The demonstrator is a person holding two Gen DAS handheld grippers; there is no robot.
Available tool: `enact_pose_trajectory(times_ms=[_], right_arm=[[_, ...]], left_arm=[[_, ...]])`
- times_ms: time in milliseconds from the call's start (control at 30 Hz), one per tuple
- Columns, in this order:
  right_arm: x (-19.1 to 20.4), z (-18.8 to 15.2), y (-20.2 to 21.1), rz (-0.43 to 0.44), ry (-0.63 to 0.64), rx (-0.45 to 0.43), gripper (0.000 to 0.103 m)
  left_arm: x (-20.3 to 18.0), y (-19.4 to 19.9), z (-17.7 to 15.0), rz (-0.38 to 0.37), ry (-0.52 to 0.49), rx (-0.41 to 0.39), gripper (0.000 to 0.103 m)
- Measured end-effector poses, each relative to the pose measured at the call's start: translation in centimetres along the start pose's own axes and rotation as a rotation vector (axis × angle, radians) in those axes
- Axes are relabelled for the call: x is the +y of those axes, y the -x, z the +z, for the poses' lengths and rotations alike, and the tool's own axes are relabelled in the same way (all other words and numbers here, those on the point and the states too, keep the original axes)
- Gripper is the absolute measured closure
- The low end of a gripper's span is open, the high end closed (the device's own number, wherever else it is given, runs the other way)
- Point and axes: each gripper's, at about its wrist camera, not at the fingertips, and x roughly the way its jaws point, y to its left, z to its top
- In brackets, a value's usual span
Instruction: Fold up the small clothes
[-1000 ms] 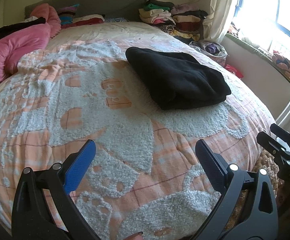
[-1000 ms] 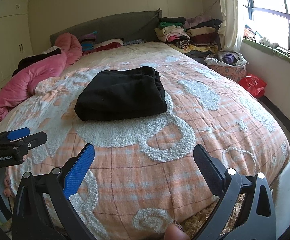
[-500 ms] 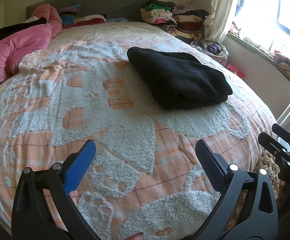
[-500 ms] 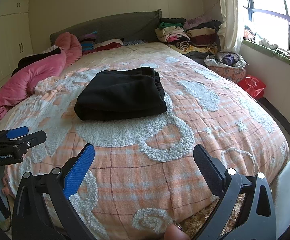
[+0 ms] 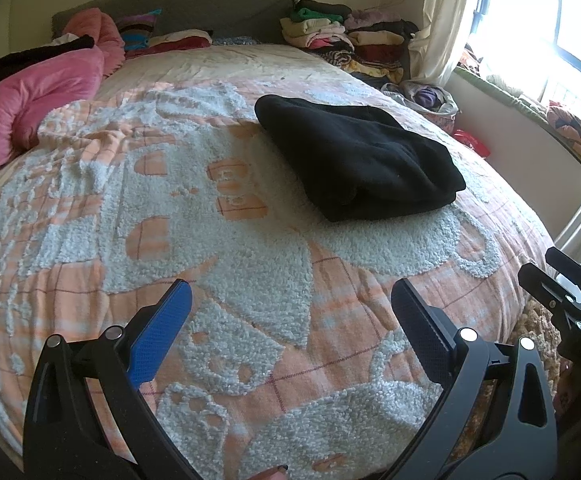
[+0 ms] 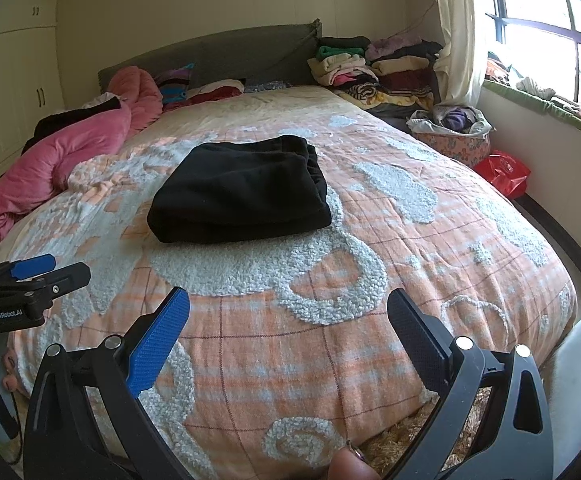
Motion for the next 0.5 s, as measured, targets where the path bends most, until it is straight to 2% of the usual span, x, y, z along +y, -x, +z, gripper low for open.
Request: enact_pose_trajectory(times_ms=[500], right_arm=[[-0.08,0.05,0.06,-0.009,0.003,-0.001,0.004]], left_arm=[[-0.31,-0.02,-0.18,0.007,-0.019,-0.001,0.009]])
